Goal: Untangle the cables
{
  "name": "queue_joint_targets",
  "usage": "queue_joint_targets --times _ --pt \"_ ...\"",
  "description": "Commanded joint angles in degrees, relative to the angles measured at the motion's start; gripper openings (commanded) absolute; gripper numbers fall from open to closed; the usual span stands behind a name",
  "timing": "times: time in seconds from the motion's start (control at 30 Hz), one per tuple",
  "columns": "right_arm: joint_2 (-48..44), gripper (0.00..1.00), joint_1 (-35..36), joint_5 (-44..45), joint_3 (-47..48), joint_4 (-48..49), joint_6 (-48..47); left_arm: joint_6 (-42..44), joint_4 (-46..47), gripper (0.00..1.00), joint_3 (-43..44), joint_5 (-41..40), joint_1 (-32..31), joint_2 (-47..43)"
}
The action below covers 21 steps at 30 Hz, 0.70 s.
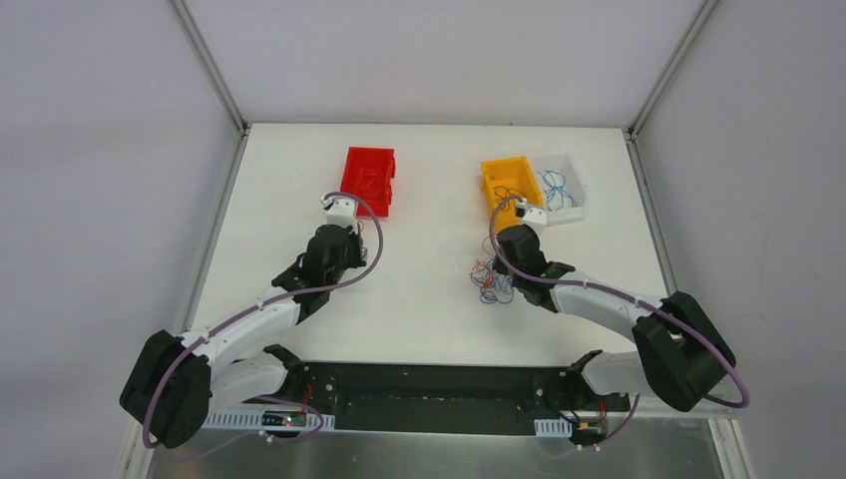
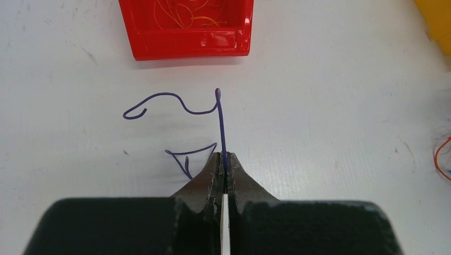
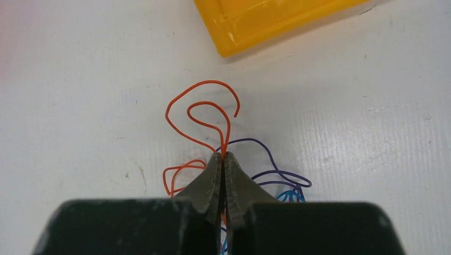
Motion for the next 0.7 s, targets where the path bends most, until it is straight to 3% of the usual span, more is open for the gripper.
queue_joint_targets --times 0.0,0.2,0.23,0.27,0.37,0.47,0.6,0.67 --pt "-1.2 0.0 -0.4 1.9 -0.3 3.5 1.8 1.6 3.5 0.0 -0.9 2.0 0.6 -0.5" --pt "1.5 0.01 -0.4 -4.6 0.6 6.5 1.6 4.4 6.6 0.0 -2.8 11.5 0.6 -2.9" --pt "1.8 0.09 -0.4 -5.7 0.8 6.8 1.3 4.7 7.1 0.0 -2.9 13.6 0.6 -3.1" --pt "1.7 0.24 -0.4 -7.0 0.8 7.0 0.9 4.8 7.3 0.0 -2.9 16.1 0.6 -3.2" --pt "-0.3 0.46 -0.4 -9.0 -0.3 8.6 0.2 2.7 6.8 0.0 -2.0 23.5 0.6 -3.2" --pt "-2.3 0.55 -0.4 -7.4 -1.6 9.2 0.0 -1.7 4.4 0.0 0.3 27.1 0.5 -2.8" --pt "-4.1 0.63 -0.4 -7.1 -2.1 9.0 -0.1 -5.6 -6.4 0.01 5.5 23.2 0.5 -1.1" --pt "-4.8 0.67 -0.4 -7.0 -2.4 9.0 0.1 -6.1 -12.3 0.17 7.8 20.8 0.5 0.2"
